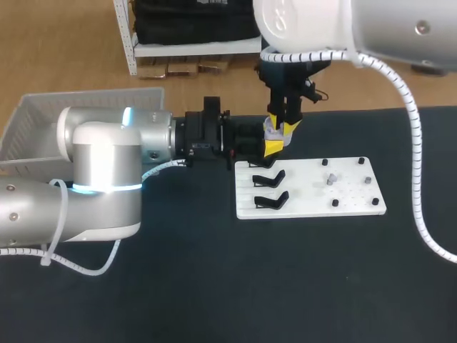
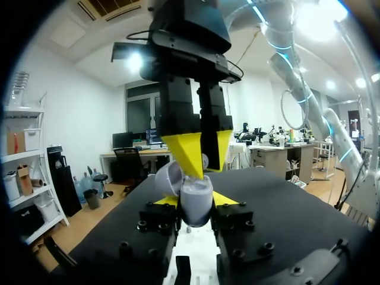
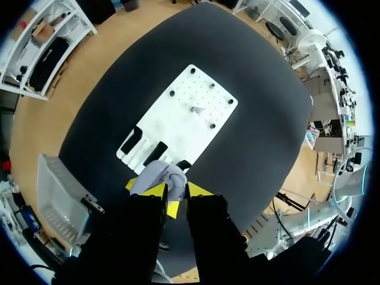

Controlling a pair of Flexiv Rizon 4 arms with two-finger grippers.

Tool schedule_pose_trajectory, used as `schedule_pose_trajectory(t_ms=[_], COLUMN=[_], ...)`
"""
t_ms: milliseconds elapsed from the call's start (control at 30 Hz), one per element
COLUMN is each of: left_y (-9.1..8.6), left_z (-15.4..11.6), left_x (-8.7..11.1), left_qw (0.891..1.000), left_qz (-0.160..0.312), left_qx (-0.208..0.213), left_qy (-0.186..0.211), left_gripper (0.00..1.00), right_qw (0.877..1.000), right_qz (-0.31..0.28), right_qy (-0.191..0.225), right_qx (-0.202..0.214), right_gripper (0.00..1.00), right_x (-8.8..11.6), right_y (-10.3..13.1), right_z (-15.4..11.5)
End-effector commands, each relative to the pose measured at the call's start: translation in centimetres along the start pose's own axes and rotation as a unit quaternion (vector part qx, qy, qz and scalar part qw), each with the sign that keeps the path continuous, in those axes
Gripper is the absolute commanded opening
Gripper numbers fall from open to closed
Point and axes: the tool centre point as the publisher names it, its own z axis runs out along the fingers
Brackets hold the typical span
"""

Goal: Pick up each earbud case from the left stands, insert the matching earbuds, close the lid, and place the case in the box.

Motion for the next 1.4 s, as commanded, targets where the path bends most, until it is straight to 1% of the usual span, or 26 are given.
schedule_pose_trajectory(t_ms=[33, 300, 333, 400, 467, 667, 767, 833, 900, 933, 967, 1000, 1033, 1067, 1100, 1133, 1167, 1200, 1267, 1300, 1333, 1367, 1400], left_y=[-0.1, -0.1, -0.1, -0.1, -0.1, -0.1, -0.1, -0.1, -0.1, -0.1, -0.1, -0.1, -0.1, -0.1, -0.1, -0.1, -0.1, -0.1, -0.1, -0.1, -0.1, -0.1, -0.1], left_z=[0.0, 0.0, 0.0, 0.0, 0.0, 0.0, 0.0, 0.0, 0.0, 0.0, 0.0, 0.0, 0.0, 0.0, 0.0, 0.0, 0.0, 0.0, 0.0, 0.0, 0.0, 0.0, 0.0], left_x=[0.1, 0.1, 0.1, 0.1, 0.1, 0.1, 0.1, 0.1, 0.1, 0.1, 0.1, 0.1, 0.1, 0.1, 0.1, 0.1, 0.1, 0.1, 0.1, 0.1, 0.1, 0.1, 0.1], left_qw=[1.000, 1.000, 1.000, 1.000, 1.000, 1.000, 1.000, 1.000, 1.000, 1.000, 1.000, 1.000, 1.000, 1.000, 1.000, 1.000, 1.000, 1.000, 1.000, 1.000, 1.000, 1.000, 1.000], left_qz=[0.003, 0.003, 0.003, 0.003, 0.003, 0.003, 0.003, 0.003, 0.003, 0.003, 0.003, 0.003, 0.003, 0.003, 0.003, 0.003, 0.003, 0.003, 0.003, 0.003, 0.003, 0.003, 0.003], left_qx=[-0.004, -0.004, -0.004, -0.004, -0.004, -0.004, -0.004, -0.004, -0.004, -0.004, -0.004, -0.004, -0.004, -0.004, -0.004, -0.004, -0.004, -0.004, -0.004, -0.004, -0.004, -0.004, -0.004], left_qy=[-0.003, -0.003, -0.003, -0.003, -0.003, -0.003, -0.003, -0.003, -0.003, -0.003, -0.003, -0.003, -0.003, -0.003, -0.003, -0.003, -0.003, -0.003, -0.003, -0.003, -0.003, -0.003, -0.003], left_gripper=[0.00, 0.00, 0.00, 0.00, 0.00, 0.00, 0.00, 0.00, 0.00, 0.00, 0.00, 0.00, 0.00, 0.00, 0.00, 0.00, 0.00, 0.00, 0.00, 0.00, 0.00, 0.00, 0.00], right_qw=[1.000, 1.000, 1.000, 1.000, 1.000, 1.000, 1.000, 0.999, 0.997, 0.995, 0.993, 0.991, 0.988, 0.985, 0.984, 0.981, 0.978, 0.976, 0.967, 0.962, 0.957, 0.954, 0.945], right_qz=[-0.001, -0.001, -0.002, -0.002, -0.002, -0.003, -0.013, -0.029, -0.060, -0.072, -0.082, -0.101, -0.106, -0.122, -0.129, -0.135, -0.148, -0.156, -0.189, -0.210, -0.229, -0.232, -0.262], right_qy=[0.001, 0.002, 0.002, 0.001, 0.000, -0.001, -0.004, -0.011, -0.031, -0.042, -0.051, -0.047, -0.046, -0.045, -0.052, -0.057, -0.052, -0.056, -0.062, -0.066, -0.064, -0.067, -0.059], right_qx=[0.005, 0.007, 0.006, 0.005, 0.004, 0.000, -0.005, -0.021, -0.041, -0.055, -0.065, -0.079, -0.097, -0.111, -0.112, -0.124, -0.136, -0.144, -0.159, -0.164, -0.169, -0.175, -0.185], right_gripper=[0.00, 0.00, 0.05, 0.21, 0.27, 0.28, 0.28, 0.28, 0.30, 0.32, 0.36, 0.40, 0.49, 0.49, 0.47, 0.46, 0.46, 0.46, 0.49, 0.53, 0.78, 0.98, 1.00], right_x=[-0.1, -0.1, -0.1, 0.0, 0.0, 0.2, 0.6, 1.0, 1.5, 1.7, 1.7, 1.7, 1.6, 1.5, 1.4, 1.3, 1.2, 1.0, 0.7, 0.5, 0.4, 0.1, -0.2], right_y=[0.3, 0.3, 0.2, 0.2, 0.1, -0.1, -0.6, -1.3, -2.1, -2.5, -3.0, -3.5, -4.0, -4.5, -4.9, -5.4, -5.8, -6.2, -6.9, -7.2, -7.5, -7.8, -8.1], right_z=[0.2, 0.4, 0.3, 0.2, 0.1, -0.2, -0.6, -1.1, -1.5, -1.6, -1.7, -1.6, -1.5, -1.4, -1.3, -1.3, -1.3, -1.2, -1.2, -1.2, -1.3, -1.3, -1.3])
